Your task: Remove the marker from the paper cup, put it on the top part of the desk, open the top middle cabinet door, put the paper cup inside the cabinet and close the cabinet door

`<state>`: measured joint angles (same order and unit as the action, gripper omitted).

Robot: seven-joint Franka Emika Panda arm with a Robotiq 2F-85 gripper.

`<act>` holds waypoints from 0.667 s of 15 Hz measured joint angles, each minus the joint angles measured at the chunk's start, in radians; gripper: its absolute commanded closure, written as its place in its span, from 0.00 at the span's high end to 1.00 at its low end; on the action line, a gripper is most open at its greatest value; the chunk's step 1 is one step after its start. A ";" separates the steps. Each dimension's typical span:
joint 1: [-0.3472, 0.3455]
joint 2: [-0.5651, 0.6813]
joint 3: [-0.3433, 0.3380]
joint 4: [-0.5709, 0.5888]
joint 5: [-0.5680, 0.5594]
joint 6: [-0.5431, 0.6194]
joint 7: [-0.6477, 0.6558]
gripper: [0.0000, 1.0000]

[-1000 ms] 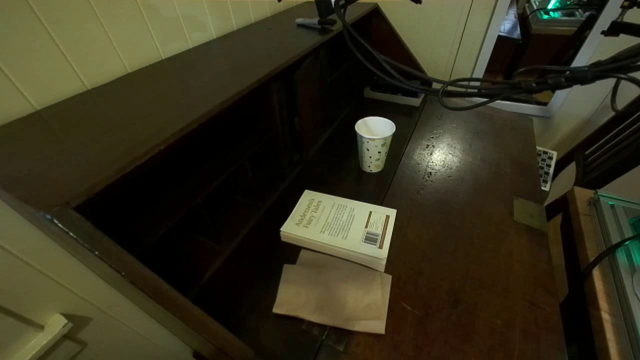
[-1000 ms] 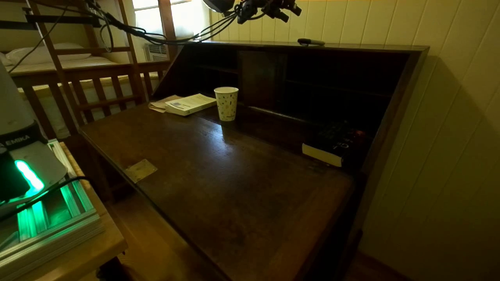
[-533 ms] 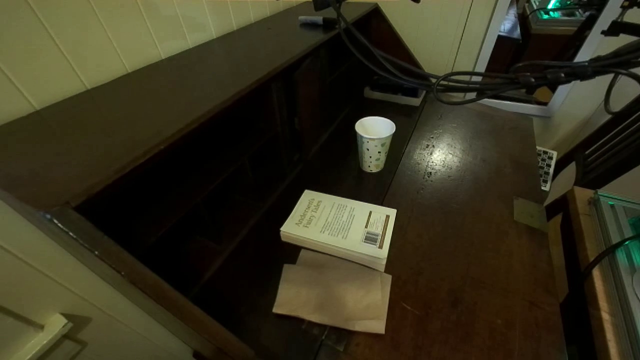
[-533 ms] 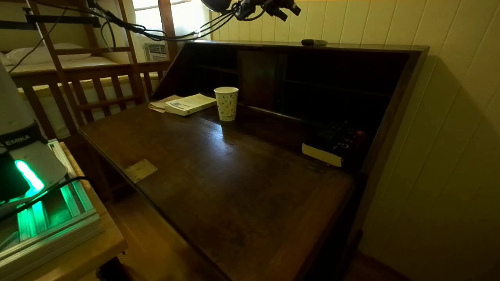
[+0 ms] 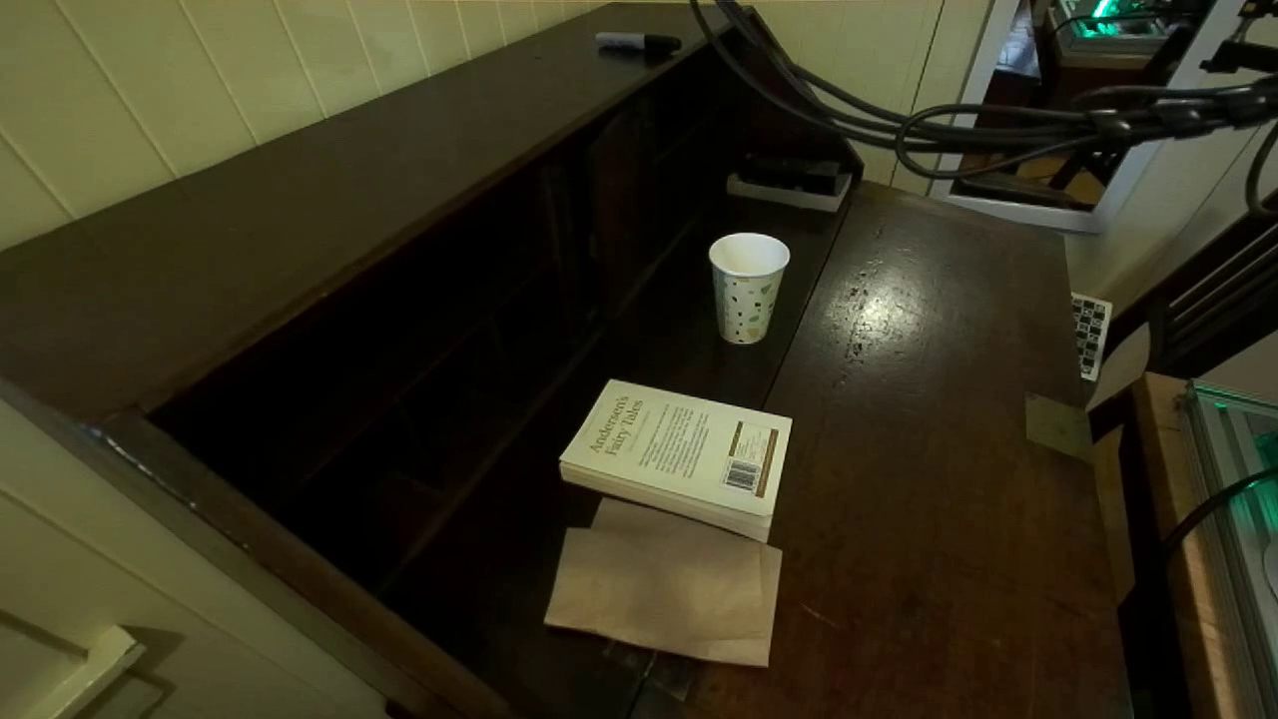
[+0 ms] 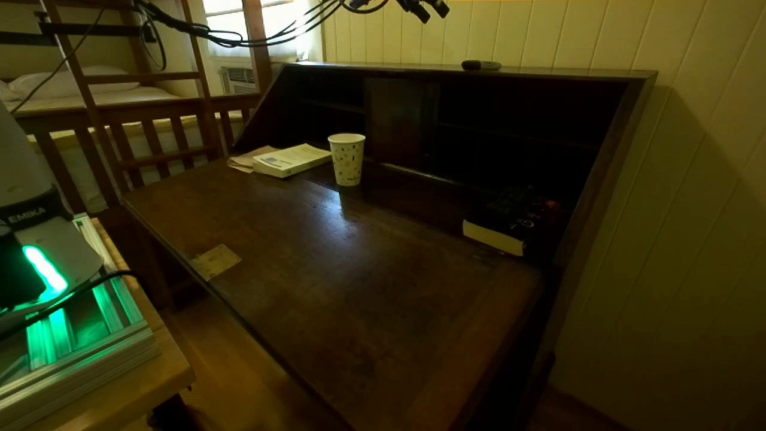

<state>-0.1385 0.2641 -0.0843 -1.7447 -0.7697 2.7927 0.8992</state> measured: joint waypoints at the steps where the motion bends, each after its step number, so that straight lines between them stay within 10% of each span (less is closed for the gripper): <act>1: -0.007 -0.019 0.010 -0.010 0.037 -0.022 -0.033 1.00; 10: 0.019 -0.156 0.015 -0.115 0.394 -0.237 -0.346 1.00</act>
<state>-0.1198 0.1081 -0.0688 -1.8595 -0.3759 2.5554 0.5532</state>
